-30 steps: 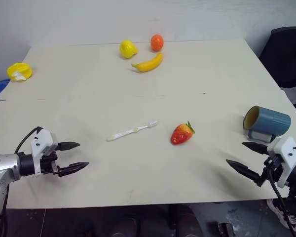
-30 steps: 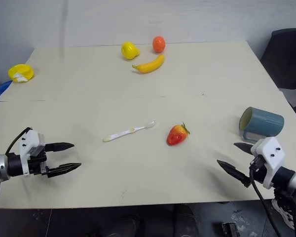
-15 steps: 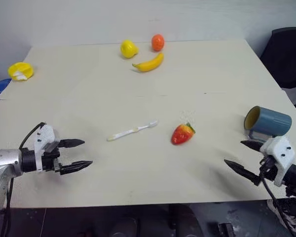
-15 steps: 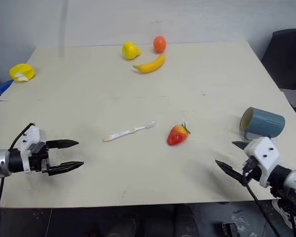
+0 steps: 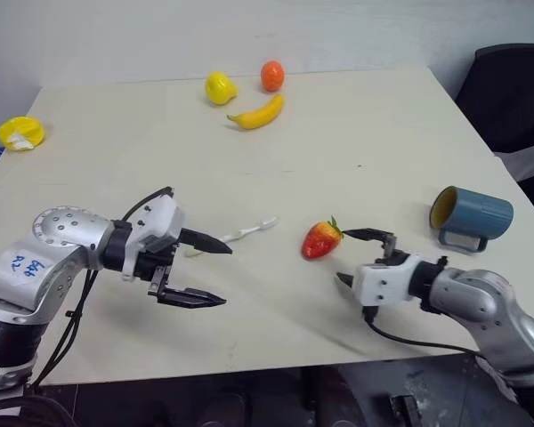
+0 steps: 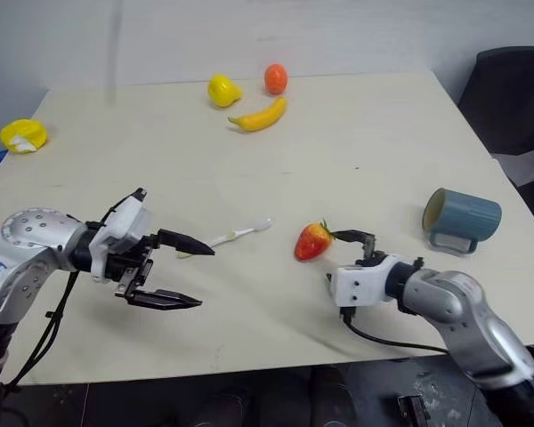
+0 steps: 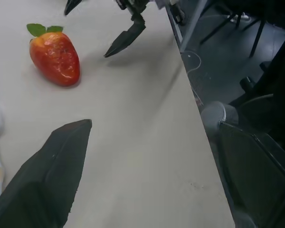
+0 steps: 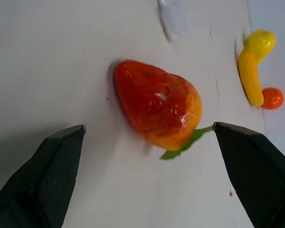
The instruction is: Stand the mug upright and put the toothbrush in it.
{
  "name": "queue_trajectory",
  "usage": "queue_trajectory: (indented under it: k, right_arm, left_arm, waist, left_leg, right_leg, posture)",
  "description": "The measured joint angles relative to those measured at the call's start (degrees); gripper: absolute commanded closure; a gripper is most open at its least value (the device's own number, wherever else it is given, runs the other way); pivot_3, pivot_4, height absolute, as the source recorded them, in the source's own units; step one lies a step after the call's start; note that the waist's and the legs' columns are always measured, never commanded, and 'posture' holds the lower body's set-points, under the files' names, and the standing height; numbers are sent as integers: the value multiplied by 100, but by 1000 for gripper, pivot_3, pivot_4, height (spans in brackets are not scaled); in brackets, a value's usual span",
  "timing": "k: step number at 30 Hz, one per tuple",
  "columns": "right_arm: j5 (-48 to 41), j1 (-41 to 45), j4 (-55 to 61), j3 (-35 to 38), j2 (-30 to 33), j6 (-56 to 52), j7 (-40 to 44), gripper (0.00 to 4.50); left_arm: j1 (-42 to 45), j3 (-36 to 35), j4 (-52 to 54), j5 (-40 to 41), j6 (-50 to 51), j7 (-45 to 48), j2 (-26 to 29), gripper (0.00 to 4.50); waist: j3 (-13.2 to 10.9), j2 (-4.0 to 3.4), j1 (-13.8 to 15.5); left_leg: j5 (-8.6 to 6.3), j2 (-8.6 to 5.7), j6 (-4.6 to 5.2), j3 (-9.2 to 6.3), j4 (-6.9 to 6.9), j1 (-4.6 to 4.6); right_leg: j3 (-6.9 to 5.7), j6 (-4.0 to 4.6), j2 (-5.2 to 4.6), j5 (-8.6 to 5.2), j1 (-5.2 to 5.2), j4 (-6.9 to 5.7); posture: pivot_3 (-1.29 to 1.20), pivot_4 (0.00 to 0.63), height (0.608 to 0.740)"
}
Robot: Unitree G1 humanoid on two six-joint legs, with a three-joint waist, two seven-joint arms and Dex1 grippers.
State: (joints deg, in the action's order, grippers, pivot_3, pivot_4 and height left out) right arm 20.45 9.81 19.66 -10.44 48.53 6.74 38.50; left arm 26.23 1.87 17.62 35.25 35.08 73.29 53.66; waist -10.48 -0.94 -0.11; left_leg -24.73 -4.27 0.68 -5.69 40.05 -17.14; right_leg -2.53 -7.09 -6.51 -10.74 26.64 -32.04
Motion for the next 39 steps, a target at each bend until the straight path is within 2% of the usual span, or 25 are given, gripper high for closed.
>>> queue_trajectory:
  k: [6,9,13,15,17,23,26,29,33,34,35,36,38,39]
  right_arm:
    - [710,831,-1044,-442,-309,833,-513,16]
    - [788,989,-1377,-518,-396,1091,-651,613]
    - [805,1041,-1680,-568,-554,1279,-709,1980]
    - [823,1100,-1758,-584,-598,1332,-716,2404]
    - [882,1139,-1801,-585,-628,1346,-726,2537]
    - [869,1359,-2072,-591,-801,1324,-711,2537]
    - [877,2069,-2748,-766,-1119,1334,-600,2594]
    - [870,3178,-3589,-1031,-2025,1389,-599,2625]
    - [857,4858,-4994,-1581,-3768,1875,-819,2625]
    - [851,5003,-5132,-1647,-3949,1975,-852,2625]
    - [778,5282,-5646,-1714,-4467,2114,-897,2625]
    - [733,5356,-5891,-1731,-4669,2143,-912,2625]
    - [577,5509,-6807,-1876,-5525,2321,-826,2625]
    - [537,5504,-6981,-1924,-5700,2359,-769,2625]
  left_arm:
    - [144,123,-178,-283,-190,-106,-182,0]
    - [237,120,-280,-356,-214,-170,-204,0]
    - [241,115,-322,-399,-261,-254,-242,0]
    - [241,112,-329,-403,-273,-269,-247,0]
    - [240,88,-331,-402,-271,-319,-252,0]
    - [184,-313,-331,-394,-200,-603,-244,0]
    - [-115,-835,-316,-286,6,-872,-177,0]
    - [-641,-1553,-271,-238,128,-1110,19,0]
    - [-1322,-2695,-266,-191,363,-1427,187,0]
    - [-1386,-2814,-250,-181,394,-1460,201,0]
    - [-1708,-3215,-208,-180,462,-1506,273,0]
    - [-1822,-3389,-212,-185,509,-1525,278,0]
    - [-2394,-4105,-77,-203,642,-1611,281,0]
    - [-2509,-4257,-32,-211,667,-1619,281,0]
  waist:
    - [6,10,-5]
    - [14,24,-7]
    - [18,30,-7]
    - [18,30,-7]
    - [18,30,-7]
    - [18,30,-18]
    - [17,30,-104]
    - [17,31,-261]
    - [15,34,-515]
    - [15,33,-528]
    - [17,37,-571]
    - [19,41,-587]
    - [24,49,-671]
    - [23,49,-683]
  left_leg:
    - [0,1,0,0,3,1]
    - [0,2,0,0,5,2]
    - [0,3,0,-2,7,3]
    - [0,4,0,-2,7,4]
    - [0,4,0,-3,6,4]
    - [0,5,0,-5,7,6]
    - [0,10,0,-10,6,6]
    - [-1,10,-4,-3,0,-11]
    - [-20,25,-40,-17,-4,-4]
    - [-22,27,-43,-22,-4,-4]
    - [-26,28,-50,-28,-2,-3]
    - [-27,26,-52,-31,-1,2]
    - [-32,16,-56,-35,1,7]
    - [-32,16,-56,-37,1,6]
  right_leg:
    - [0,1,0,1,0,-1]
    - [1,4,1,2,-1,-2]
    - [2,5,1,4,-1,-4]
    - [2,5,2,4,-1,-4]
    - [2,5,3,4,-1,-4]
    - [5,6,4,4,-1,-5]
    - [6,10,5,10,7,-6]
    - [19,22,10,11,70,-37]
    - [8,76,34,-13,127,-99]
    - [-3,82,36,-16,127,-100]
    - [-23,96,35,-24,129,-115]
    - [-33,107,33,-30,128,-127]
    - [-51,127,24,-41,132,-150]
    - [-53,127,24,-41,132,-150]
  posture:
    - [0,150,740]
    - [0,150,740]
    - [0,150,740]
    - [0,150,740]
    - [0,150,740]
    - [0,150,740]
    - [0,150,740]
    - [0,150,740]
    - [0,150,740]
    - [0,150,740]
    - [0,150,740]
    - [0,150,740]
    - [0,150,740]
    - [0,150,740]
